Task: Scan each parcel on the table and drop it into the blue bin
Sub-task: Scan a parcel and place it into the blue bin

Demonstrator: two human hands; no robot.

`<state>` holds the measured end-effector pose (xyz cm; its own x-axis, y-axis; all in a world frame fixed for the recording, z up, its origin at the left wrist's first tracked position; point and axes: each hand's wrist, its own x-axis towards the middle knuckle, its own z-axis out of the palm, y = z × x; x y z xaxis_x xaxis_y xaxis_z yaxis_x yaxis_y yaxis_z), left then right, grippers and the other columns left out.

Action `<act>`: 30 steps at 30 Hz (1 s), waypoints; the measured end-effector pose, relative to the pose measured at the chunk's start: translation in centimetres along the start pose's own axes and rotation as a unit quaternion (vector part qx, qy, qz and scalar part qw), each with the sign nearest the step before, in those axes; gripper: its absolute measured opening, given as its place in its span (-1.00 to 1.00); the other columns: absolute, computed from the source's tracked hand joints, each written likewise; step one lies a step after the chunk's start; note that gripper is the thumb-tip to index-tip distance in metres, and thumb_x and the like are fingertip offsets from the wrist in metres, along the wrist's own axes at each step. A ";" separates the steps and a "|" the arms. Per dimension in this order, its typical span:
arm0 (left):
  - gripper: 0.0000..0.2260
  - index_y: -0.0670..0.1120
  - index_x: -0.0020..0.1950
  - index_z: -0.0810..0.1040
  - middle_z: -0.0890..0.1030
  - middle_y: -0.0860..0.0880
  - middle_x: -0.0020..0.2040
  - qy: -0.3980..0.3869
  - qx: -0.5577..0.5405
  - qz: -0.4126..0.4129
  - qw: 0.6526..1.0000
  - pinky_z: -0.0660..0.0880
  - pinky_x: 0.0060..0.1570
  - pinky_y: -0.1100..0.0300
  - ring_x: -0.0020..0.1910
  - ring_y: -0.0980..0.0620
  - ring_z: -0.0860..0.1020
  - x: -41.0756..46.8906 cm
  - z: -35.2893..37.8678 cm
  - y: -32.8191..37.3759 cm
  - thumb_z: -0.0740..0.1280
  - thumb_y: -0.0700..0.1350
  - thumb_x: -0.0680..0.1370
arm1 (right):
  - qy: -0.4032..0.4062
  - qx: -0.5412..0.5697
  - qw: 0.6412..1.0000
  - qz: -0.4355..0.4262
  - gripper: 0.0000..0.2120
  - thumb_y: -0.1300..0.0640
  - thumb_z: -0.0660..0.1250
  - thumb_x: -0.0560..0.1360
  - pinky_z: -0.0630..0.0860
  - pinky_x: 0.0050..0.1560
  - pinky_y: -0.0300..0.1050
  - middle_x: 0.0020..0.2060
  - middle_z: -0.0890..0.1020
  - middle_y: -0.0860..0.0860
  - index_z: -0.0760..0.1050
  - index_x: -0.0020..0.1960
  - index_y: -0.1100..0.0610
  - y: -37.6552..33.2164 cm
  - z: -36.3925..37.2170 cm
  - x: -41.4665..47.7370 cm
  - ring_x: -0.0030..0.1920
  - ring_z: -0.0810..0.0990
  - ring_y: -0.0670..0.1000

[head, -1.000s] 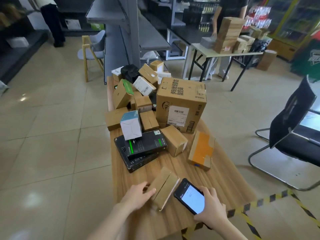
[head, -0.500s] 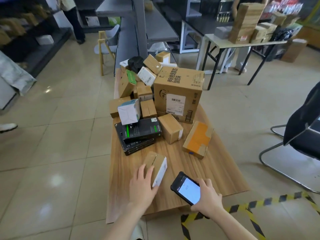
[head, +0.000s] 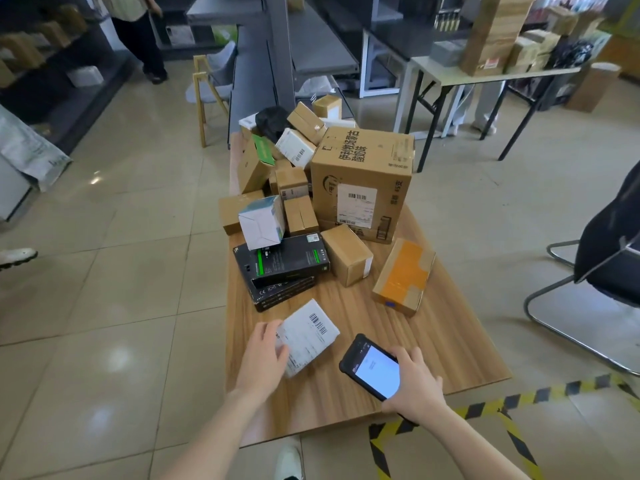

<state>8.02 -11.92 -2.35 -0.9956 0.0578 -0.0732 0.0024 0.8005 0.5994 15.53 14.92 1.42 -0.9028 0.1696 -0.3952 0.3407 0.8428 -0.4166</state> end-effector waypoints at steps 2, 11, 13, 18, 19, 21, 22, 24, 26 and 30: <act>-0.42 -0.04 0.44 0.29 0.28 0.08 0.35 -0.035 -0.008 -0.013 0.999 0.35 0.29 0.23 0.31 0.12 0.33 0.3 0.5 0.0 0.42 0.03 0.49 | -0.001 -0.006 1.000 0.002 -0.10 -0.08 0.55 0.24 0.32 0.35 0.12 0.23 0.29 -0.06 0.12 0.41 -0.09 -0.4 0.0 0.3 0.28 0.32 -0.03; 0.13 0.06 0.53 0.08 0.16 0.00 0.42 -0.075 0.096 -0.039 0.992 0.33 0.32 0.08 0.41 -0.02 0.23 1.1 1.1 1.2 0.29 0.57 0.10 | 0.001 -0.051 0.999 0.019 -0.08 -0.06 0.56 0.19 0.29 0.35 0.14 0.20 0.30 -0.07 0.12 0.40 -0.10 -1.0 -1.3 1.7 0.25 0.33 -0.03; 0.16 0.10 0.53 0.00 0.16 -0.01 0.36 -0.085 0.126 -0.032 0.988 0.33 0.27 0.07 0.35 -0.03 0.24 0.7 1.5 1.9 0.25 0.60 0.06 | 0.008 -0.054 0.998 0.022 -0.08 -0.07 0.56 0.17 0.30 0.34 0.13 0.17 0.30 -0.08 0.13 0.39 -0.11 -1.0 -1.9 2.1 0.23 0.33 -0.04; 0.10 0.13 0.51 -0.05 0.15 0.01 0.24 -0.113 0.143 -0.044 0.982 0.35 0.17 0.08 0.25 -0.01 0.22 0.6 1.7 2.9 0.38 0.42 0.11 | 0.012 -0.074 0.997 0.020 -0.09 -0.10 0.56 0.16 0.31 0.30 0.13 0.15 0.30 -0.09 0.14 0.37 -0.12 -1.5 -2.8 2.9 0.21 0.33 -0.04; 0.08 0.14 0.51 -0.05 0.14 0.01 0.26 -0.130 0.150 -0.028 0.980 0.33 0.20 0.05 0.27 -0.02 0.20 1.0 1.4 2.8 0.41 0.37 0.13 | 0.013 -0.078 0.997 0.017 -0.09 -0.10 0.56 0.16 0.31 0.30 0.12 0.14 0.30 -0.09 0.14 0.37 -0.12 -1.7 -2.9 3.0 0.21 0.33 -0.04; 0.05 0.18 0.53 -0.06 0.11 0.02 0.33 -0.158 0.170 0.001 0.973 0.29 0.26 0.00 0.33 -0.04 0.14 1.8 0.4 2.3 0.46 0.27 0.19 | 0.012 -0.088 0.996 0.010 -0.10 -0.09 0.56 0.16 0.29 0.30 0.12 0.17 0.31 -0.09 0.14 0.37 -0.11 -2.1 -3.0 3.0 0.23 0.33 -0.04; 0.01 0.20 0.54 -0.05 0.10 0.02 0.37 -0.162 0.183 0.012 0.970 0.30 0.26 0.00 0.35 -0.04 0.11 2.2 -0.2 1.8 0.47 0.21 0.24 | 0.009 -0.094 0.995 0.007 -0.09 -0.10 0.56 0.17 0.28 0.32 0.13 0.21 0.30 -0.08 0.14 0.37 -0.11 -2.3 -3.0 3.1 0.25 0.33 -0.03; -0.06 0.22 0.55 -0.04 0.08 0.01 0.41 -0.160 0.201 0.031 0.966 0.35 0.24 0.01 0.39 -0.05 0.08 2.8 -1.1 0.7 0.46 0.08 0.32 | 0.001 -0.110 0.994 0.000 -0.09 -0.10 0.56 0.18 0.26 0.35 0.16 0.27 0.29 -0.06 0.13 0.39 -0.10 -2.8 -2.9 3.0 0.29 0.32 -0.01; -0.09 0.21 0.56 -0.03 0.07 -0.01 0.42 -0.168 0.199 0.045 0.964 0.44 0.20 0.04 0.42 -0.06 0.06 3.2 -1.7 -0.3 0.46 0.00 0.36 | -0.005 -0.124 0.992 -0.012 -0.09 -0.10 0.55 0.19 0.24 0.37 0.17 0.29 0.28 -0.06 0.14 0.40 -0.10 -3.2 -2.9 2.9 0.30 0.32 0.00; -0.12 0.13 0.53 0.09 0.17 0.05 0.39 -0.166 0.162 0.071 0.970 0.50 0.11 0.14 0.40 0.00 0.14 3.8 -3.0 -1.7 0.50 -0.09 0.33 | 0.002 -0.150 0.988 -0.041 -0.13 -0.10 0.55 0.20 0.25 0.35 0.12 0.26 0.29 -0.07 0.15 0.38 -0.11 -4.0 -3.3 2.7 0.28 0.31 -0.02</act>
<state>3.96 -14.86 -1.29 -0.8982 0.3279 -0.2929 0.2211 0.9127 0.3436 10.85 13.72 4.69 -0.9250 0.0963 -0.3674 0.1744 0.9670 -0.1857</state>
